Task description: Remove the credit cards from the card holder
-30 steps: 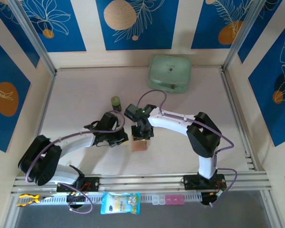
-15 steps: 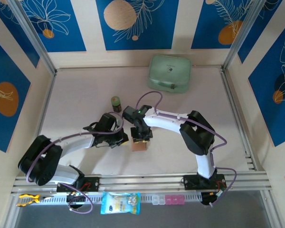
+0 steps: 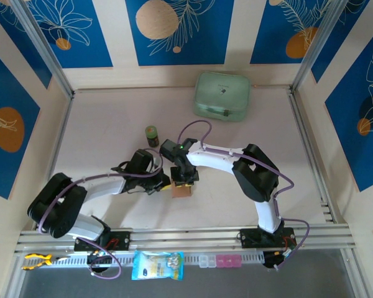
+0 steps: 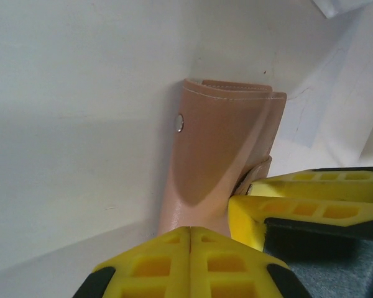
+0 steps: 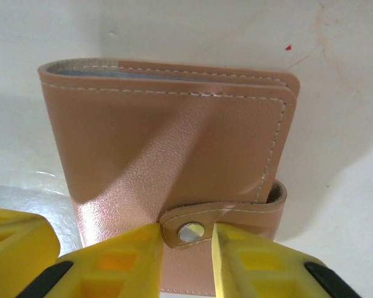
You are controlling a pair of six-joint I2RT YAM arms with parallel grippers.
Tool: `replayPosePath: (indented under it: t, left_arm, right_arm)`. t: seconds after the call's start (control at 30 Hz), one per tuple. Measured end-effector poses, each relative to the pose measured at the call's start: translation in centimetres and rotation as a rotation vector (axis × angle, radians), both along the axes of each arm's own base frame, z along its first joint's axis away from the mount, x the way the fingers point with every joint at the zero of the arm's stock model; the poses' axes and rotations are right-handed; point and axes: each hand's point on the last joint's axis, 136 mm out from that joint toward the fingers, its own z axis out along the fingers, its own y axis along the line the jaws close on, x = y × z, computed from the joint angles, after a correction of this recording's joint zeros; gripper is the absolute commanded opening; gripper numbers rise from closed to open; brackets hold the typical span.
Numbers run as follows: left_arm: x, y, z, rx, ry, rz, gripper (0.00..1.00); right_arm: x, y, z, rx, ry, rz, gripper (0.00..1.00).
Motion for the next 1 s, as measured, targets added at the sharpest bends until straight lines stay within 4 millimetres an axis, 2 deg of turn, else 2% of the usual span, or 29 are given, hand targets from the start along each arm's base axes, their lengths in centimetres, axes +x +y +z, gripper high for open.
replayPosePath:
  t: [0.27, 0.57, 0.83, 1.0]
  left_arm:
    - [-0.8, -1.4, -0.9, -0.003, 0.025, -0.026, 0.0]
    - [-0.8, -1.5, -1.3, 0.01, 0.031, -0.022, 0.0]
    - [-0.7, -1.4, -1.3, 0.013, 0.028, -0.022, 0.0]
    - [-0.7, -1.4, -1.3, 0.022, 0.03, -0.024, 0.0]
  right_arm:
    - [-0.1, -0.1, 0.0, 0.032, 0.002, -0.009, 0.13]
    - [-0.1, -0.2, 0.6, 0.067, -0.009, -0.015, 0.06]
    - [0.3, -0.8, 1.4, 0.067, -0.029, -0.025, 0.05]
    - [0.5, -2.3, 2.1, 0.061, -0.044, -0.049, 0.06]
